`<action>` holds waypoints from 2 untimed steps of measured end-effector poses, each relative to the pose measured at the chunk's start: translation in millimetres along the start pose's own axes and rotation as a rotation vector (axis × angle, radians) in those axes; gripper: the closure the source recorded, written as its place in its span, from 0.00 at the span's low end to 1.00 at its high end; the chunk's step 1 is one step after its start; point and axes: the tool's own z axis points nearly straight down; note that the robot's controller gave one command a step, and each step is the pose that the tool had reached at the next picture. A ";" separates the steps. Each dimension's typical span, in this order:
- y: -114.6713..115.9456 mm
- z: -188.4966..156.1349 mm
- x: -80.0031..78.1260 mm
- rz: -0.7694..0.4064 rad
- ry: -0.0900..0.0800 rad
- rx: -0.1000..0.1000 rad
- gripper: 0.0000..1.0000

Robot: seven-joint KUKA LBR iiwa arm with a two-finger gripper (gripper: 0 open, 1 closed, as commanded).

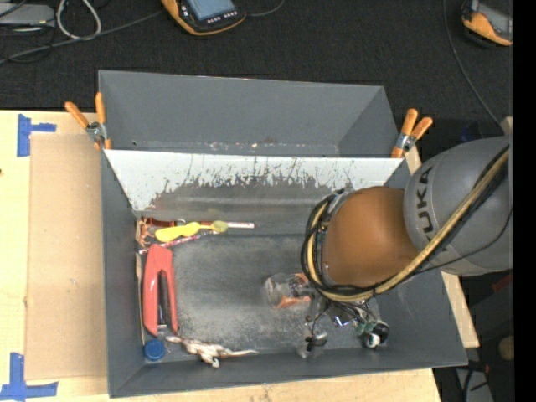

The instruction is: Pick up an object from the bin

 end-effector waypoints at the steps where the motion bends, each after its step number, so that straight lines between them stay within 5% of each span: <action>1: -78.7 -17.8 -24.3 0.247 0.006 0.004 0.00; 2: -109.1 -20.9 -16.5 0.204 0.006 -0.002 0.00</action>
Offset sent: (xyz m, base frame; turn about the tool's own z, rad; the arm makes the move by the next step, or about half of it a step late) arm 0.0499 -0.0967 0.0212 0.2009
